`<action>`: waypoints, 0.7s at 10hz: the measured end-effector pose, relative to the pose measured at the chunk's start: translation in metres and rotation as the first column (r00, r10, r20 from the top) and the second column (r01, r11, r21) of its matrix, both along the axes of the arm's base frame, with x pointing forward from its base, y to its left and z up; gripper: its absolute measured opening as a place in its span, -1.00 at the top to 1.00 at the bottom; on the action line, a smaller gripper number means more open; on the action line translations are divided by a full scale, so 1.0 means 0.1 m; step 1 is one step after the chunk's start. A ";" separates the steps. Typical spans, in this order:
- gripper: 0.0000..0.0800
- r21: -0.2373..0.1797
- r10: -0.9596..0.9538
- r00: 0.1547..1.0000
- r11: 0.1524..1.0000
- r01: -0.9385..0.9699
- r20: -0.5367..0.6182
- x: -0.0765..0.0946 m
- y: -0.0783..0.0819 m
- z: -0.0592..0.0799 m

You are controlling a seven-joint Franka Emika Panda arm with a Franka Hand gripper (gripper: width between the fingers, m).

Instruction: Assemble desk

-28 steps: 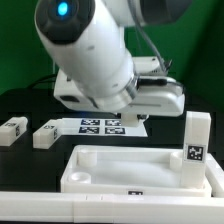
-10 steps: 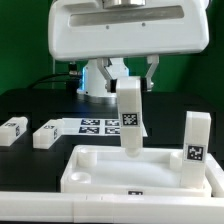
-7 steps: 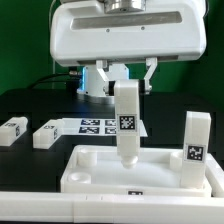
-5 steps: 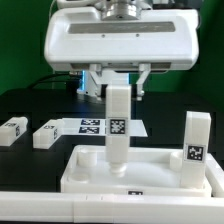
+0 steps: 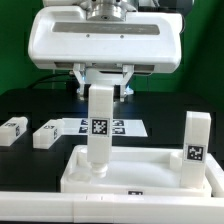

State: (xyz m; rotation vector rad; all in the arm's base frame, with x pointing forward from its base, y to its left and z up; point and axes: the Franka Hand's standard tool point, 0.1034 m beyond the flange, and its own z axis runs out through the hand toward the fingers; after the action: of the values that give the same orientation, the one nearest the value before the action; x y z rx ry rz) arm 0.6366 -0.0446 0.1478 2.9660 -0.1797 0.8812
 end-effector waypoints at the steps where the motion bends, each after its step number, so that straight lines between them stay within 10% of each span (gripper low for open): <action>1: 0.27 0.000 0.000 1.000 1.000 0.000 -0.001 0.00 0.00 0.00; 7: 0.27 -0.048 0.009 1.000 0.999 -0.009 -0.019 -0.11 -0.39 -0.07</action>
Offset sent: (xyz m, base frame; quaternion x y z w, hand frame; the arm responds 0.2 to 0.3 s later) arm -0.0202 -0.0364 -0.0084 0.0044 0.0045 -0.0196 0.9998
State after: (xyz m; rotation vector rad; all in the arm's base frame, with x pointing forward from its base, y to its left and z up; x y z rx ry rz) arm 0.6258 -0.0833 0.1411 2.9317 -0.1426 0.8466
